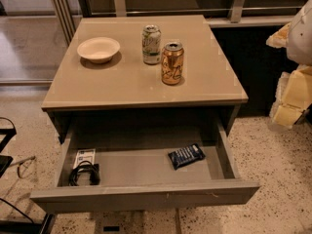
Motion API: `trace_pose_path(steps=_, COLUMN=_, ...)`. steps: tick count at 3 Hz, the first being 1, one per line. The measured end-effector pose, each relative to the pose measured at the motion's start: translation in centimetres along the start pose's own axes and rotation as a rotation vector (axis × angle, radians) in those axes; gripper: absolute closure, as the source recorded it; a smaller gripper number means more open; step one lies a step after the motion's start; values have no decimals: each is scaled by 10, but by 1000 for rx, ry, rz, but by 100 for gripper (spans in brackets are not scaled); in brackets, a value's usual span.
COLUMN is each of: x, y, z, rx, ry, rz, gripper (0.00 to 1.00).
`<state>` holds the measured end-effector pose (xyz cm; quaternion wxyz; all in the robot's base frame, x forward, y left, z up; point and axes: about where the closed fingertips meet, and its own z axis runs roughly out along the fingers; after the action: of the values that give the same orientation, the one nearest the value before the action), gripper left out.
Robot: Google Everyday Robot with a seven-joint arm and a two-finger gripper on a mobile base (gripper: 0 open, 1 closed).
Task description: Pick rxbar blueberry from top drawer and place on counter
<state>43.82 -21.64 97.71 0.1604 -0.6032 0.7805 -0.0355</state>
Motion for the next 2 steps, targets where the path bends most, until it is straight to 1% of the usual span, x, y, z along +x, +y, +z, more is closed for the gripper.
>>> trace_pose_path(steps=1, x=0, y=0, z=0, rx=0, ry=0, rz=0, gripper=0)
trace_pose_path(steps=2, x=-1, y=1, z=7, rx=12, ry=-12, rz=12, gripper=13)
